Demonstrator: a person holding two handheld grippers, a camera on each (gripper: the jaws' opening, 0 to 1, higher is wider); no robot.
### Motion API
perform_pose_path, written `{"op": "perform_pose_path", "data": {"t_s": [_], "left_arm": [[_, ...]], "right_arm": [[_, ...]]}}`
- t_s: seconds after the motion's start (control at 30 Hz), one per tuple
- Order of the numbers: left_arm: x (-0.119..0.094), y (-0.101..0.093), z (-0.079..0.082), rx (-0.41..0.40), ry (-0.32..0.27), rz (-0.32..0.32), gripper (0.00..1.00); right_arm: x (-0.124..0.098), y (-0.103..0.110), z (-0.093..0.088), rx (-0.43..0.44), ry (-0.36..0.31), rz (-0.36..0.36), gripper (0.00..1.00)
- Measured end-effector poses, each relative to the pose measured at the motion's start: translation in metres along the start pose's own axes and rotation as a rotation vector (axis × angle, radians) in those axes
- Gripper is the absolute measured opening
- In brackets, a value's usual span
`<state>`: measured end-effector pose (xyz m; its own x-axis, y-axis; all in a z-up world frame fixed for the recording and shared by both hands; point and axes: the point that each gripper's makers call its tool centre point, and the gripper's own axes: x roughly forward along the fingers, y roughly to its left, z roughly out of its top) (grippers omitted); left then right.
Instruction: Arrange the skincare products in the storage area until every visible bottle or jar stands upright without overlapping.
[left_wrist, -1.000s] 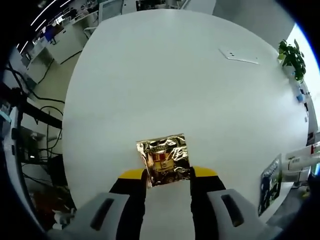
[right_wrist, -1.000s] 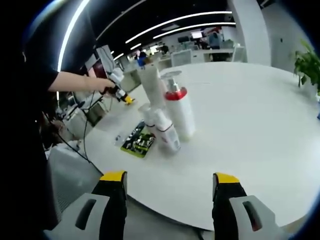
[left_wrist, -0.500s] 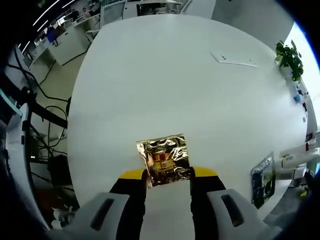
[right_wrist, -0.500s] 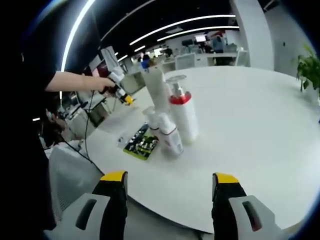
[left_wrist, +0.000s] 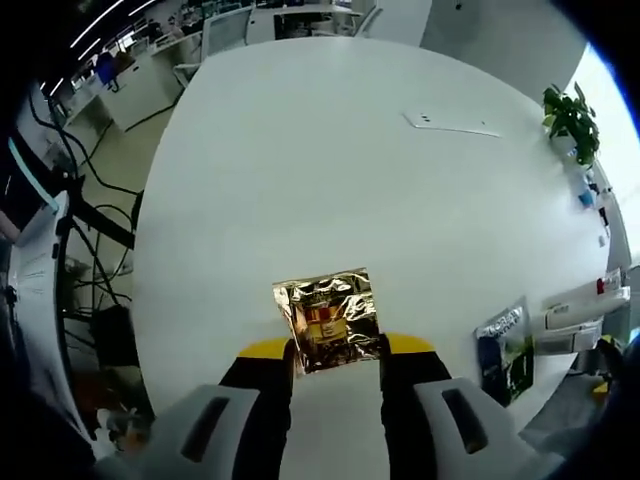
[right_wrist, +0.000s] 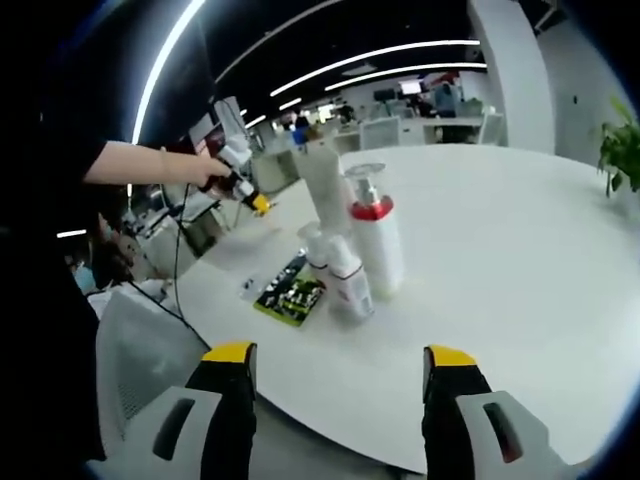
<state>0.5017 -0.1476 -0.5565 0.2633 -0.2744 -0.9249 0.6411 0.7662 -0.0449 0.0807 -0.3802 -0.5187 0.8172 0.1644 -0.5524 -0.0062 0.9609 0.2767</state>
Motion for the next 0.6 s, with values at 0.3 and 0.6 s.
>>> {"op": "perform_pose_path", "data": {"t_s": [0.3, 0.6], "left_arm": [[-0.019, -0.05, -0.046, 0.004, -0.002, -0.017, 0.38], [-0.013, -0.047, -0.051, -0.004, 0.016, -0.038, 0.38]], "right_arm": [[-0.002, 0.003, 0.004, -0.01, -0.022, 0.017, 0.7], [-0.002, 0.007, 0.006, -0.024, -0.032, 0.033, 0.69]]}}
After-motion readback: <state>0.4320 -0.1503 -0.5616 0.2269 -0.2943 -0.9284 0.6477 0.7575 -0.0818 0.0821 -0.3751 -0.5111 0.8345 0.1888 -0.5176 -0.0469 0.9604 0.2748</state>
